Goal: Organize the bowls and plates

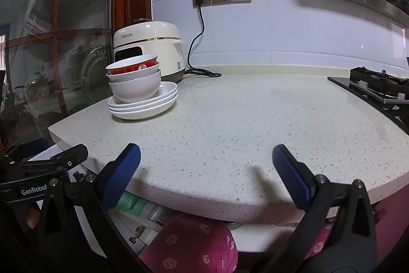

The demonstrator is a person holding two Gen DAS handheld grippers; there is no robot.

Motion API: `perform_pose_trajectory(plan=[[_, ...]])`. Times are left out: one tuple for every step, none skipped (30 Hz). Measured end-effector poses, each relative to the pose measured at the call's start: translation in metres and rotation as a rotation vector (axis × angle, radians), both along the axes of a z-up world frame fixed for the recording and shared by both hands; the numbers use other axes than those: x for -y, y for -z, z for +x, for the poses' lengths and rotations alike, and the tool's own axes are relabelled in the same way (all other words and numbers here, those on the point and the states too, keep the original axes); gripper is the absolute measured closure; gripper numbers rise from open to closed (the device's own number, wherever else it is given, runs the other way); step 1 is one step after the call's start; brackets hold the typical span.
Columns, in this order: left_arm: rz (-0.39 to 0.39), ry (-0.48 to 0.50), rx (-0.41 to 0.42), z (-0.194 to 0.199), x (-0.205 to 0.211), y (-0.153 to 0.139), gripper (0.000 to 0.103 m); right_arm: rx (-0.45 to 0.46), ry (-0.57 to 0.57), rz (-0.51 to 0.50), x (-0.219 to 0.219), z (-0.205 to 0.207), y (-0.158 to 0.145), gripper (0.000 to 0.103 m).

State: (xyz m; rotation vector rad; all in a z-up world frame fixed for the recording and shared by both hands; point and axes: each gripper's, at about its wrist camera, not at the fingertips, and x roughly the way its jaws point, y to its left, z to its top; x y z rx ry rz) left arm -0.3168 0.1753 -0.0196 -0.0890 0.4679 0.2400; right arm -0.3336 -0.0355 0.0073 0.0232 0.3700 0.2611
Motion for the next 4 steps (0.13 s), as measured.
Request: perform_pose_trajectory(plan=[[0.009,-0.008,0.01,-0.0015,0.0009,-0.0003,0.0,0.0,0.0,-0.001,0.0001,-0.0002,0.0002,0.0],[0.016,-0.005,0.011,-0.0019,0.0019,-0.0005,0.0,-0.001,0.0,-0.001,0.0,-0.0003,0.0004,0.0],[0.021,-0.001,0.006,-0.0014,0.003,-0.0004,0.0,-0.001,0.001,-0.001,0.0001,-0.0005,0.0004,0.0],[0.023,0.001,0.003,-0.0009,0.0029,-0.0005,0.0,-0.001,0.001,0.001,0.0005,-0.0005,0.0005,0.0]])
